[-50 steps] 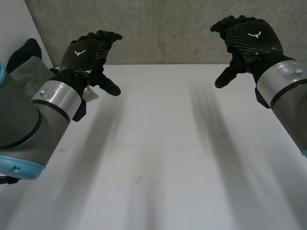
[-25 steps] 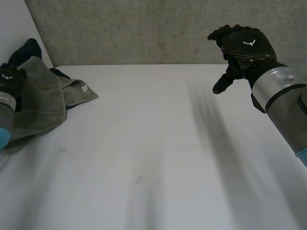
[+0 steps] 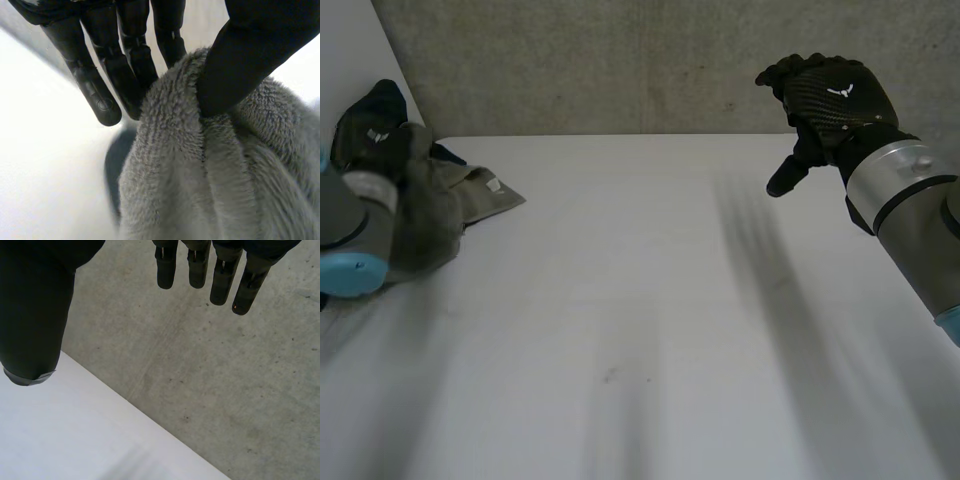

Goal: Fold the laundry.

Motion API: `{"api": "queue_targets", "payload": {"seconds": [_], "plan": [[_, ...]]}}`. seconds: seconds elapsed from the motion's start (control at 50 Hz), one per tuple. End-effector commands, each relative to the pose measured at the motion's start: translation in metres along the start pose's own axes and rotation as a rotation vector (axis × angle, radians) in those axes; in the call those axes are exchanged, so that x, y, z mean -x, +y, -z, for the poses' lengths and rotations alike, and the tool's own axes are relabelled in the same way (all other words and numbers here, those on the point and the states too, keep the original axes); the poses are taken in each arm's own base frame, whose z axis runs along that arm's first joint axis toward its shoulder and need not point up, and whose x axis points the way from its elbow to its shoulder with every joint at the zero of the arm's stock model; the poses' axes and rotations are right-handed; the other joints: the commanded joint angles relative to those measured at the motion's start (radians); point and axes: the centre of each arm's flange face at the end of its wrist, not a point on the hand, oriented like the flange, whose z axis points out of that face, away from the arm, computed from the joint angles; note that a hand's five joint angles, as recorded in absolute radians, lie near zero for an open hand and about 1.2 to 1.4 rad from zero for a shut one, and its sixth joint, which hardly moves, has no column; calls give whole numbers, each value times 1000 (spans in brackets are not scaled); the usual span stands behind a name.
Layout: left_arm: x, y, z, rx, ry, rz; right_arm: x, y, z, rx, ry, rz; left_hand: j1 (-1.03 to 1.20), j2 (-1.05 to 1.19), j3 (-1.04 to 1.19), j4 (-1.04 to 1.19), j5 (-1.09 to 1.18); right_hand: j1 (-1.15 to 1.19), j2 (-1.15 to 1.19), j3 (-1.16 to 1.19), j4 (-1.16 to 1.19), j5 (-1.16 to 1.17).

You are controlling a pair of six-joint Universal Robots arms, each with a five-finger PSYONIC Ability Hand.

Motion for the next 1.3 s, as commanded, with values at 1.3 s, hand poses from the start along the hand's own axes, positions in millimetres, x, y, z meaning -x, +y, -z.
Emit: {"api": "queue_targets", "payload": {"seconds": [1.3], "plan": [[-236, -78, 153, 91, 775, 442, -26, 108, 43, 505, -148, 337, -705, -755, -746, -760, -711, -22, -45, -41, -60, -68]]}}
